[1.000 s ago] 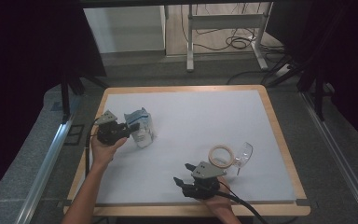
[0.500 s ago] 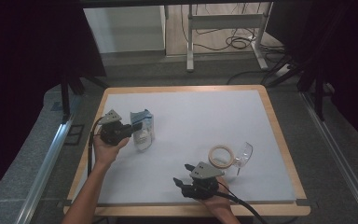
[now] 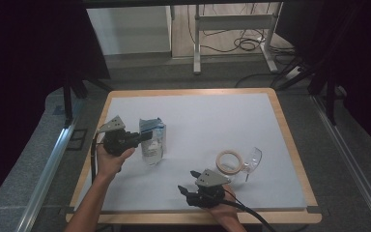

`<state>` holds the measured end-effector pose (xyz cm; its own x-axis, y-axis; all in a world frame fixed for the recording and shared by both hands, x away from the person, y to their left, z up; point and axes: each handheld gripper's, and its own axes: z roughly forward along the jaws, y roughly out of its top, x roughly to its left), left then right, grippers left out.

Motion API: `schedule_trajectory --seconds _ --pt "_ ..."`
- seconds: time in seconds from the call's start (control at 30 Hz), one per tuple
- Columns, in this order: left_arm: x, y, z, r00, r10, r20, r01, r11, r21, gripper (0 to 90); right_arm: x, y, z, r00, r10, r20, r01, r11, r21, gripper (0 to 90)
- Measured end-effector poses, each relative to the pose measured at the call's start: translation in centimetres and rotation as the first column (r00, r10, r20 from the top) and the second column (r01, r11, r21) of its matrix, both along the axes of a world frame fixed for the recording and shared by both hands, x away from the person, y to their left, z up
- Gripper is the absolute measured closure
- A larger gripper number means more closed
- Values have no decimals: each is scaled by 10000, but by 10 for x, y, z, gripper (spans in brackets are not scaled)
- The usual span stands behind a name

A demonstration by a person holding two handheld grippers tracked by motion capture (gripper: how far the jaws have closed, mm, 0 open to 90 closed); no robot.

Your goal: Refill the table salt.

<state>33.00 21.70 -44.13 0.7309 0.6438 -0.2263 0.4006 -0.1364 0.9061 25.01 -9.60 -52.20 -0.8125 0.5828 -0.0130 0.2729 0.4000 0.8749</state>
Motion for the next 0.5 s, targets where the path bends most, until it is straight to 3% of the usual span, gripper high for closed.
schedule_trajectory --seconds 0.37,0.5 --pt "-8 -5 9 9995 -296 110 298 9994 -164 900 0 2 -3 10000 -20 60 20 10000 -33 338" --pt "-13 -12 14 9978 -653 109 656 9974 -290 900 2 7 -6 10000 25 11 -25 10000 8 340"
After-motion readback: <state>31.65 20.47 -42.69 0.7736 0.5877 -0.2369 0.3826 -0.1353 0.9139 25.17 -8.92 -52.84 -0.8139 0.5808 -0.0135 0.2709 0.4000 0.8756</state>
